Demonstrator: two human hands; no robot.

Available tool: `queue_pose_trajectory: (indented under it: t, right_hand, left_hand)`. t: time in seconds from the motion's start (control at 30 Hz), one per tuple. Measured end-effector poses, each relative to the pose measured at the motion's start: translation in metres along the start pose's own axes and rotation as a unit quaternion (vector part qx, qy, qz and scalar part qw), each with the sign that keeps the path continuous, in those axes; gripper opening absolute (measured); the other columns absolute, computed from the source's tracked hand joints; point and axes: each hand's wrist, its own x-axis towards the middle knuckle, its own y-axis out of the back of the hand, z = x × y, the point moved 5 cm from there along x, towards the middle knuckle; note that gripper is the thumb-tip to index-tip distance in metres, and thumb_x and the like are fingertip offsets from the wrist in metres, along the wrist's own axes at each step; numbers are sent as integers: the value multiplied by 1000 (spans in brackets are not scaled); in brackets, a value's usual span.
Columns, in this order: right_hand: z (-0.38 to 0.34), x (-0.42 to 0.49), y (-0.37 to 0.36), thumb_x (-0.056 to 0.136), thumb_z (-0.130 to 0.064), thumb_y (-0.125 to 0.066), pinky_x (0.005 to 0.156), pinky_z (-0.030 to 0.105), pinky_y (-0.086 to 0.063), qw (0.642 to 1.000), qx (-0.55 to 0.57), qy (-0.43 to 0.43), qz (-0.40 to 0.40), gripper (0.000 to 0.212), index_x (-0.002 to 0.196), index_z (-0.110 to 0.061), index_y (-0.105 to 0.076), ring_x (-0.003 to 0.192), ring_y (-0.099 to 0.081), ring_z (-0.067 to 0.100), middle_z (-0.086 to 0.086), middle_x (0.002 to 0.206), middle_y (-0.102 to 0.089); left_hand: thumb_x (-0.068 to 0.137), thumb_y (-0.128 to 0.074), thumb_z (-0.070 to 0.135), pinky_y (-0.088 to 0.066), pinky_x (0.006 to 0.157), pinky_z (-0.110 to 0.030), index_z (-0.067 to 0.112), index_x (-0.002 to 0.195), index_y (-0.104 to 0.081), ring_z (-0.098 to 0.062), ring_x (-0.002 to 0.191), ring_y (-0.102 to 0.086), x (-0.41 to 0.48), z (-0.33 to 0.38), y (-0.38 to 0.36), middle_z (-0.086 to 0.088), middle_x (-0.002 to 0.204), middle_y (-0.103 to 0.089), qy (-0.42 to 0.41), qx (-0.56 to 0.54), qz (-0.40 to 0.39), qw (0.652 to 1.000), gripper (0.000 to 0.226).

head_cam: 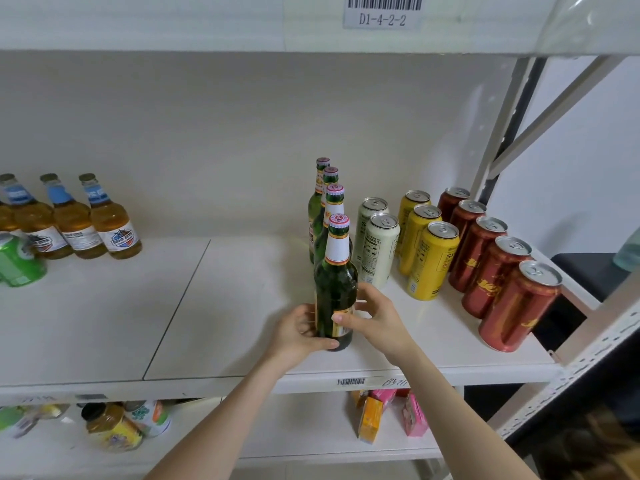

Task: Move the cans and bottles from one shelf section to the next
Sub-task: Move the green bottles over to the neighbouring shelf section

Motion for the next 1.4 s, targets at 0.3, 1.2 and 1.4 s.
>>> queue_pose_trajectory:
  t: [0.3,1.2,1.4]
  right_hand:
    - [4,9,3,75,-23,-86,94,30,-51,1000,-6,-5,6,54,123,-28,-60,113,-59,15,-6,118,-67]
    - [-2,-55,7,93,-58,-50,102,39,-38,849,-520,6,95,67,148,-23,-34,130,-46,20,-4,144,-49]
    - [-6,-83,-14,95,-61,-41,119,48,-21,789,-610,-10,67,76,156,-23,-15,149,-21,26,3,164,-20]
  left_hand:
    - [58,-88,-12,-58,78,-28,5,106,-63,-25,92,-72,7,-1,-2,-15,99,-74,-13,5,29,999,56]
    - [86,-74,31,-29,113,-28,15,146,-45,-22,140,-39,-66,7,47,-5,150,-46,-104,388,94,911,69]
    - [93,-60,44,-16,121,-42,20,151,-37,-28,151,-19,-110,-5,71,-9,161,-29,-125,534,109,829,67]
